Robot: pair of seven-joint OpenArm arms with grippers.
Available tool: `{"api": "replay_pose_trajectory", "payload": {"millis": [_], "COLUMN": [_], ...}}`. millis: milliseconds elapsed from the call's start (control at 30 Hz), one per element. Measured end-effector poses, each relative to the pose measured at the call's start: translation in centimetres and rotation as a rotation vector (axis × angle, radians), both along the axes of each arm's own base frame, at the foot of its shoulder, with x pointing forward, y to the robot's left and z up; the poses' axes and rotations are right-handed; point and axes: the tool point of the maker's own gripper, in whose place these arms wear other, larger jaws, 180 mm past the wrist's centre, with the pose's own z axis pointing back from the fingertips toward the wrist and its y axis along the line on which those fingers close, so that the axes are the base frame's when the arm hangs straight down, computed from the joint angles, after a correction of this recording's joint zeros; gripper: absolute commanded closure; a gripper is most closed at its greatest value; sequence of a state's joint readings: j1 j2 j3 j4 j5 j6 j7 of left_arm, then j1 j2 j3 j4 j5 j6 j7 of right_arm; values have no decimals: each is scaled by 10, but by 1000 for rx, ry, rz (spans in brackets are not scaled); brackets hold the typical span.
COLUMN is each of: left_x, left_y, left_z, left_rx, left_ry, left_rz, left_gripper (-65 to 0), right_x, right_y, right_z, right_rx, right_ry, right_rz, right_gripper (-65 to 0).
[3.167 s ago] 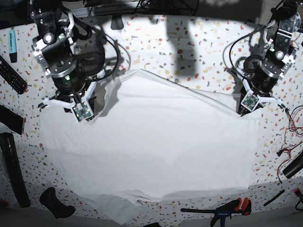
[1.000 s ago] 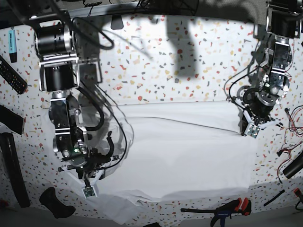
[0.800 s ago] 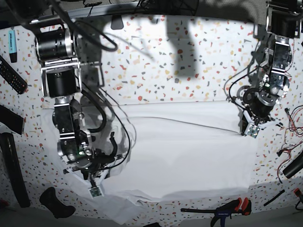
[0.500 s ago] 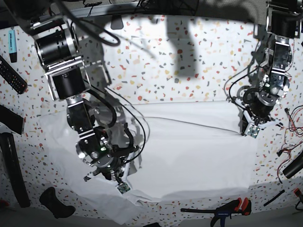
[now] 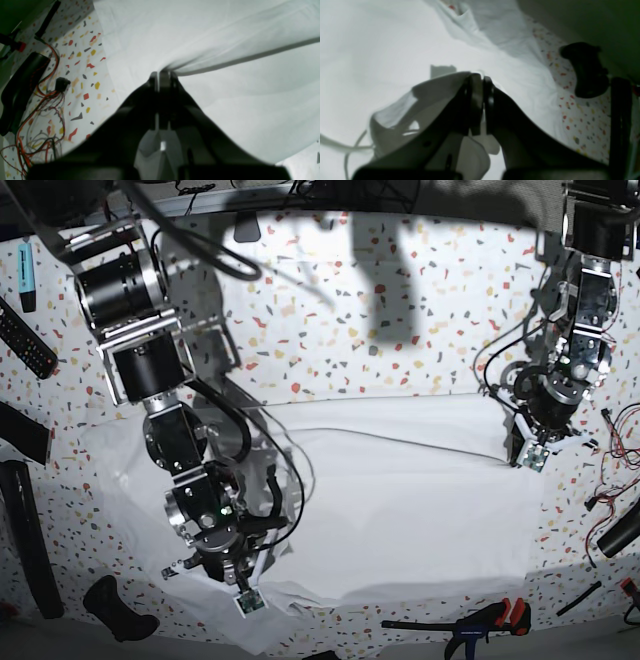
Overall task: Fold the T-shirt properly
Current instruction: 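Lift the hem with both grippers and pull it toward the collar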
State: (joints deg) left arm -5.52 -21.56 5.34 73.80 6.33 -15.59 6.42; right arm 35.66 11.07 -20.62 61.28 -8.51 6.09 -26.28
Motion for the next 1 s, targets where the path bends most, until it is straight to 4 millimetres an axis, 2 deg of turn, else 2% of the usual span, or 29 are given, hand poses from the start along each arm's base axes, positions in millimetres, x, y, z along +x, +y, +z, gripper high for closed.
{"api": "replay_pose_trajectory", "payload": {"millis": [100, 233, 500, 1000], "left_x": [-3, 0, 1, 3], "left_y": [5, 20, 22, 21], "left_z": [-8, -4, -2, 1], "left_rx": [19, 103, 110, 107], "left_ry": [51, 10, 4, -9], "left_rz": [23, 81, 91, 86], "left_gripper": [0, 0, 0, 0], "right_x": [-2, -2, -6, -6], "right_y": [-13, -27, -59, -54], "right_z": [-1, -1, -3, -4], "right_rx": [-33, -53, -97, -68], "right_ry": [7, 9, 30, 34], "right_rz": [-60, -76, -124, -117], "right_gripper": [0, 0, 0, 0]}}
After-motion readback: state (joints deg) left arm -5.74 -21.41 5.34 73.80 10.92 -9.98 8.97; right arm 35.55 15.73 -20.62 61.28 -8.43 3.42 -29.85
